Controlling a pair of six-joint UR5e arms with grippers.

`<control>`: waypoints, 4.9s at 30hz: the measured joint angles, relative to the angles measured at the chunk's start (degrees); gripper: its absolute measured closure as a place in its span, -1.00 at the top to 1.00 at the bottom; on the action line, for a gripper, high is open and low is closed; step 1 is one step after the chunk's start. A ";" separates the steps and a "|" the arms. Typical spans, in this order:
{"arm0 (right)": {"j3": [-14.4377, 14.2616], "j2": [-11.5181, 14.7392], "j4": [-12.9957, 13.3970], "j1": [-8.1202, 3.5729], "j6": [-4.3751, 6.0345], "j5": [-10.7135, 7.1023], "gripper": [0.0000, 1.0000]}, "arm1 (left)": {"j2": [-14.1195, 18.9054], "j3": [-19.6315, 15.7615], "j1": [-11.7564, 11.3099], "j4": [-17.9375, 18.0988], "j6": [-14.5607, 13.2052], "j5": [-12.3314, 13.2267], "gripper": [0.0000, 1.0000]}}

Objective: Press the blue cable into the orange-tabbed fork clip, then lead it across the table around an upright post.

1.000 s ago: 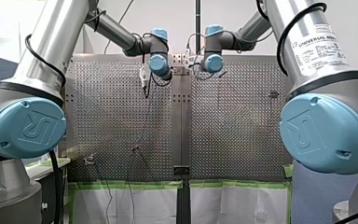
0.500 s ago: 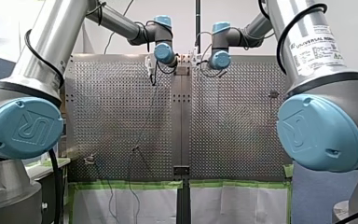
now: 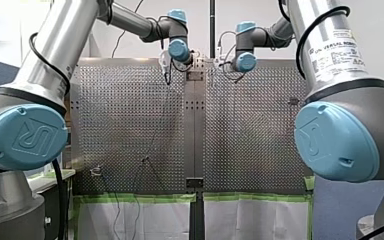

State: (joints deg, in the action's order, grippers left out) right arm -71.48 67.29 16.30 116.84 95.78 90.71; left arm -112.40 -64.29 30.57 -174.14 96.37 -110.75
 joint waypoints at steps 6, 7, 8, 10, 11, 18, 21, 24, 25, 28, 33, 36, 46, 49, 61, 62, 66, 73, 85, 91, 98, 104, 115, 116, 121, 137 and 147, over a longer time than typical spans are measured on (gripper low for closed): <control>0.28 0.00 -0.18 -1.58 0.86 -0.79 -1.00 | -1.92 3.03 0.60 -1.73 -0.11 0.77 -1.00; 0.31 0.00 -0.21 -1.81 0.94 -0.86 -1.00 | -2.00 3.47 0.67 -1.79 -0.11 0.82 -1.00; 0.38 0.00 -0.26 -2.11 1.07 -0.95 -1.00 | -2.06 3.88 0.73 -1.84 -0.10 0.88 -1.00; 0.53 0.00 -0.34 -2.53 1.31 -1.10 -1.00 | -2.12 4.65 0.86 -1.88 -0.08 1.04 -1.00; 0.69 0.00 -0.45 -2.80 1.47 -1.22 -1.00 | -2.13 4.90 0.90 -1.89 -0.06 1.10 -1.00; 1.57 0.12 -1.56 -4.54 1.93 -1.60 -1.00 | -3.13 7.14 1.52 -1.96 0.33 1.63 -1.00; 1.70 0.23 -1.75 -5.34 2.42 -2.06 -1.00 | -3.73 7.84 1.71 -2.05 0.44 1.70 -1.00; 1.74 0.47 -1.81 -6.24 3.05 -2.56 -1.00 | -4.13 8.29 1.90 -2.17 0.53 1.78 -1.00; 1.74 0.58 -1.81 -6.51 3.24 -2.66 -1.00 | -4.36 8.51 2.06 -2.22 0.65 1.89 -1.00; 1.74 0.97 -1.81 -7.53 4.02 -3.20 -1.00 | -5.48 9.62 2.74 -2.38 1.03 2.19 -1.00; 1.73 1.29 -1.99 -9.17 4.83 -4.00 -1.00 | -7.91 11.88 3.87 -2.76 1.25 2.54 -1.00; 1.70 1.31 -2.18 -9.95 5.00 -4.29 -1.00 | -9.49 13.15 4.58 -3.15 1.38 2.76 -1.00; 1.59 1.29 -2.73 -12.07 5.36 -5.25 -1.00 | -11.80 14.05 5.80 -3.21 2.02 2.82 -1.00; 1.55 1.25 -2.81 -12.68 5.39 -5.33 -1.00 | -12.32 14.09 5.81 -3.19 2.12 2.87 -1.00; -0.46 0.87 -2.76 -14.84 5.46 -5.92 -1.00 | -14.86 14.26 5.84 -3.07 2.34 3.95 -1.00; -0.54 0.75 -2.76 -15.00 5.49 -5.95 -1.00 | -15.04 14.27 5.84 -3.05 2.36 4.00 -1.00; -0.62 0.48 -2.76 -15.45 5.56 -6.02 -1.00 | -16.08 14.28 5.89 -2.99 2.44 4.31 -1.00; -0.65 -0.96 -2.73 -16.14 5.57 -6.15 -1.00 | -17.77 14.30 5.85 -2.75 2.65 4.75 -1.00; -1.22 -5.28 -2.58 -16.59 5.58 -6.21 -1.00 | -18.20 13.54 5.47 -0.67 3.83 4.70 -1.00; -3.14 -6.34 -2.18 -16.74 5.54 -6.16 -1.00 | -18.20 11.07 4.93 1.98 4.96 4.76 -1.00; -4.90 -7.61 -1.57 -16.48 5.26 -6.09 -1.00 | -18.20 7.76 4.45 5.41 5.78 4.43 -0.29; -5.80 -8.58 -1.14 -16.36 4.75 -6.07 -1.00 | -18.20 6.90 4.48 6.81 6.12 4.34 0.00; -9.42 -9.07 2.62 -16.01 4.84 -6.06 -1.00 | -18.21 6.84 4.43 6.71 7.89 6.18 1.00; -9.93 -9.10 3.17 -15.96 4.93 -6.06 -1.00 | -18.21 6.83 4.43 6.74 8.22 6.37 1.00; -11.36 -9.45 5.22 -15.72 5.09 -6.04 -1.00 | -18.21 6.85 4.43 7.01 9.94 7.64 1.00; -14.67 -15.10 9.13 -16.21 5.28 -5.37 -1.00 | -18.25 8.68 5.19 7.87 11.88 8.44 1.00; -15.87 -17.68 10.98 -16.68 5.24 -5.04 -1.00 | -18.29 8.86 5.34 7.63 13.08 8.25 1.00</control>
State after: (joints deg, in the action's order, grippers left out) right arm -87.35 49.61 27.28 100.16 101.02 85.67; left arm -130.68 -55.43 35.91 -166.51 109.45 -102.50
